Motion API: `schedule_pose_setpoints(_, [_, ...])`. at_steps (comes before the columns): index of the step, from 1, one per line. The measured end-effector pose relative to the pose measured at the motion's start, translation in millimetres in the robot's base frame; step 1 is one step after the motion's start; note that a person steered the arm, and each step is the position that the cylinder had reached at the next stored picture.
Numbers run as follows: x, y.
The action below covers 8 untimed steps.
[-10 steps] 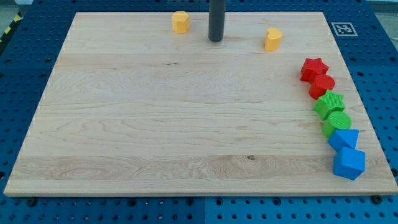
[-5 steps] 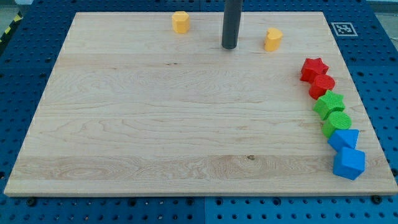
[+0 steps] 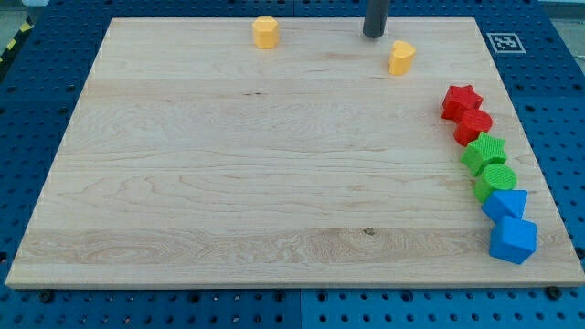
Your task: Push the yellow heart slightly towards the top left of the board
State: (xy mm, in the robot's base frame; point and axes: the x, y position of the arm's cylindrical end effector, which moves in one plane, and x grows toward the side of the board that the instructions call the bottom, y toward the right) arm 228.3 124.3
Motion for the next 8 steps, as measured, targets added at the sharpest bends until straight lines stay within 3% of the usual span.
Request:
schedule_pose_setpoints(2, [-13,8])
schedule_pose_setpoints(3, [12,67])
schedule_pose_setpoints(4, [66,85])
schedule_pose_setpoints(6, [80,83])
schedule_pose_setpoints(8, [87,36])
